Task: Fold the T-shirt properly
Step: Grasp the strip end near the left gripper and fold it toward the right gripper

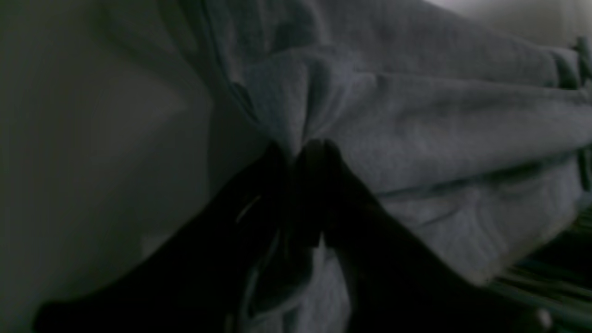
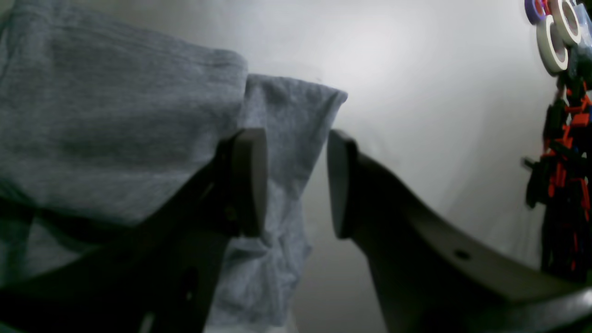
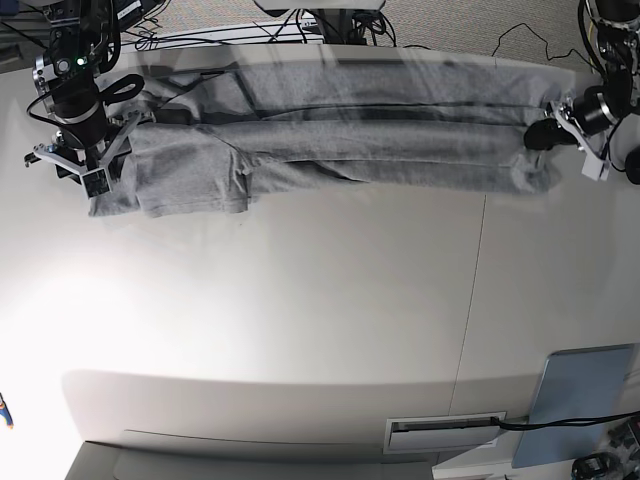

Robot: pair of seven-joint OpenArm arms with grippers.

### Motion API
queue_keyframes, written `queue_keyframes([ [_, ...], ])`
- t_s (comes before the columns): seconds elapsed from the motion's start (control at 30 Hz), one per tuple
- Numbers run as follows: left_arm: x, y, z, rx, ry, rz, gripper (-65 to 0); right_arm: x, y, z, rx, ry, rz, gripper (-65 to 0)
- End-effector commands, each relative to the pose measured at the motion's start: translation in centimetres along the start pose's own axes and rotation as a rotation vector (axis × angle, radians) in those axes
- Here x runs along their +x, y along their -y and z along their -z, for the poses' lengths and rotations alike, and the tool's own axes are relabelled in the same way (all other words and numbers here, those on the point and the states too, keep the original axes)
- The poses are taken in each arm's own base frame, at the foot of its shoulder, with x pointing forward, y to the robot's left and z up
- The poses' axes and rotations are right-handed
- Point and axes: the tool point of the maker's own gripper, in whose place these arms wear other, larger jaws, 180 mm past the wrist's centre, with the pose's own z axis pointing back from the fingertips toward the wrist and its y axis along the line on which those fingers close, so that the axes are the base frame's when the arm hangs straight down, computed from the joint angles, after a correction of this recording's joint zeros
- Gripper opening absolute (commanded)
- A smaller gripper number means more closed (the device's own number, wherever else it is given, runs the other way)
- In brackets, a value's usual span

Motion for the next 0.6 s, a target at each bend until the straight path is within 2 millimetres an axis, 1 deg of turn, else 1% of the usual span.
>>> queue_keyframes([
  [0.0,1.1,-2.1,-0.9,0.109,-0.031,0.034,-65.0,1.0,0.7,-0.3,-0.022,0.039,-0.008,-43.1],
  [0.07,2.8,-3.2,-1.3,0.187,-0.029,0.065,-65.0,1.0,0.7,-0.3,-0.022,0.038,-0.009,-43.1],
  [0.13,4.2,-3.5,-1.9,0.23,-0.026,0.106,-65.0,1.0,0.7,-0.3,-0.022,0.038,-0.008,-43.1],
  [0.17,4.6,-3.3,-2.2,0.241,-0.028,0.138,-65.0,1.0,0.7,-0.3,-0.022,0.038,-0.009,-43.1],
  [0.27,4.8,-2.0,-2.8,0.246,-0.061,0.22,-65.0,1.0,0.7,-0.3,-0.022,0.038,-0.009,-43.1],
  [0.37,4.5,0.5,-2.9,0.217,-0.059,0.29,-65.0,0.9,0.7,-0.3,-0.023,0.032,-0.009,-43.1],
  [0.43,4.0,2.9,-2.7,0.179,-0.043,0.331,-65.0,0.8,0.7,-0.3,-0.023,0.031,-0.009,-43.1],
  [0.5,3.6,6.0,-2.5,0.116,-0.008,0.36,-65.0,0.9,0.7,-0.3,-0.023,0.031,-0.009,-43.1],
  [0.57,3.4,9.6,-2.4,0.045,0.041,0.381,-65.0,0.9,0.7,-0.3,-0.023,0.032,-0.009,-43.1],
])
